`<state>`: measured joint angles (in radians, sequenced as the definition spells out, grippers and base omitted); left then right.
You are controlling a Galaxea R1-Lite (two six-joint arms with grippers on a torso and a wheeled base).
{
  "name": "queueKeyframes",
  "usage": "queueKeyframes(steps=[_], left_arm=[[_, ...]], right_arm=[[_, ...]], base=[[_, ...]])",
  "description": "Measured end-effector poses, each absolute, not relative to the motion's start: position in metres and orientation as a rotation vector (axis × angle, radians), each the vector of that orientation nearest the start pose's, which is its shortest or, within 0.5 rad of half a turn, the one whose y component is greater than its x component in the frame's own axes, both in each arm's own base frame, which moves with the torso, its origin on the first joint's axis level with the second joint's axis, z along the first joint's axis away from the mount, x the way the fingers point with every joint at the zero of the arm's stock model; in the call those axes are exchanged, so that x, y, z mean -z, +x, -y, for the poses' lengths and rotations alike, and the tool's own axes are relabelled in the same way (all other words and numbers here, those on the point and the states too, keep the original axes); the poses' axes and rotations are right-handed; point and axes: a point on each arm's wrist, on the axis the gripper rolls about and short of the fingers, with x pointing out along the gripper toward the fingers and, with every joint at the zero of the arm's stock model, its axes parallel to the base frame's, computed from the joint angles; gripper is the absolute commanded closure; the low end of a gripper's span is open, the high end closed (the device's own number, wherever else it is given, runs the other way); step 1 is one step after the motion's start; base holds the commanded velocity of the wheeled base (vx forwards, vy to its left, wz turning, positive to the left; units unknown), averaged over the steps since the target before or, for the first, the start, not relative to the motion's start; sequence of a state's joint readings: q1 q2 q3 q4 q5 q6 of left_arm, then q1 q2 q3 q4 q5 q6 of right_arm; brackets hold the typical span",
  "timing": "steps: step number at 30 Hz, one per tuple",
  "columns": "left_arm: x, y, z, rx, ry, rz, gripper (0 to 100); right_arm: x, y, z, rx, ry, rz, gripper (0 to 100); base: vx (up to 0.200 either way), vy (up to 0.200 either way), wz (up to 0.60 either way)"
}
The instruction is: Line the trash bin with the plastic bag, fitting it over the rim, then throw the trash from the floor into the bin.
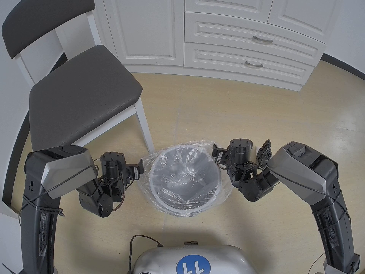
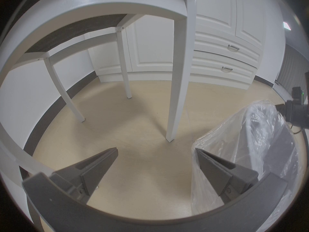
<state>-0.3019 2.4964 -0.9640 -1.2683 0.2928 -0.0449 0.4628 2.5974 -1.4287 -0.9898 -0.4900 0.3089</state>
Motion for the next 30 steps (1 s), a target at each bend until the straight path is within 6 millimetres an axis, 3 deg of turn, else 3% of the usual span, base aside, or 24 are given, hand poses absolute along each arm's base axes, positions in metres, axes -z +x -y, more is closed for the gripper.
queueKeyframes(steps=[12, 23, 30], left_arm=[[0.013, 0.394, 0.115, 0.002, 0.045, -0.268, 0], [-0.019, 0.37, 0.111, 0.026, 0.05, -0.25, 0], [-0.025, 0.357, 0.113, 0.091, 0.051, -0.267, 0]], right_arm=[[-0.013, 0.438, -0.212, 0.031, 0.255, -0.16, 0], [-0.032, 0.4, -0.217, -0.06, 0.186, -0.168, 0], [-0.034, 0.382, -0.203, -0.085, 0.035, -0.205, 0]], base=[[0.0, 0.0, 0.0], [0.0, 0.0, 0.0], [0.0, 0.0, 0.0]])
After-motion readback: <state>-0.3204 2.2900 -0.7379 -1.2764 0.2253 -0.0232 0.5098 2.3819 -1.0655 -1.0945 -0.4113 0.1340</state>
